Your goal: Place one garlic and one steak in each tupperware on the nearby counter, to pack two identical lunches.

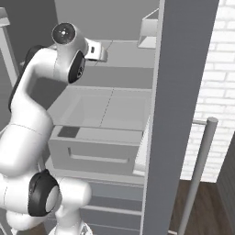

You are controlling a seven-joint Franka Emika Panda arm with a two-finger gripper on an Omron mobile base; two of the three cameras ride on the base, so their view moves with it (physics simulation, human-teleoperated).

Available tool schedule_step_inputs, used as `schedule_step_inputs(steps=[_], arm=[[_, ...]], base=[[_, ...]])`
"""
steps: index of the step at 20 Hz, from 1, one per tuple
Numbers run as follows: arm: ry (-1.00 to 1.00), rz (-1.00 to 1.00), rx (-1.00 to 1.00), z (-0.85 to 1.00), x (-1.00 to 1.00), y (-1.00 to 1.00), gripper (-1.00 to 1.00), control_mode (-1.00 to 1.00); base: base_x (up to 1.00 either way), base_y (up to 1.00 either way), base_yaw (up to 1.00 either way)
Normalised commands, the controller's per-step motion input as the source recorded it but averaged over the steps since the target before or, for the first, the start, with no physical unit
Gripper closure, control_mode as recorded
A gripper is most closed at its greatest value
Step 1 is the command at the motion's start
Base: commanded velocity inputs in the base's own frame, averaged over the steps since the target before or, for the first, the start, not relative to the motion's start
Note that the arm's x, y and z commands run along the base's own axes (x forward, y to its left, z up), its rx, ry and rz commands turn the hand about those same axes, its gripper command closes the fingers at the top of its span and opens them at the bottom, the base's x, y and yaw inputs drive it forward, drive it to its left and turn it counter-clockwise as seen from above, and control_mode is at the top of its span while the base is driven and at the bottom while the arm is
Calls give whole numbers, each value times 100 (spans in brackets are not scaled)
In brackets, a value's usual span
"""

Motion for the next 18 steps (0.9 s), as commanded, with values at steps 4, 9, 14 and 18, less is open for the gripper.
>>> schedule_step_inputs(steps=[4, 9, 14, 18], arm=[[1, 0, 0, -4, 87, 0, -100, -100], [1, 0, 0, -12, 84, 0, -100, -100], [0, 0, 0, -13, 80, 0, -100, -100], [0, 0, 0, -18, 65, 0, -100, -100]], base=[[0, 0, 0], [0, 0, 0], [0, 0, 0], [0, 0, 0]])
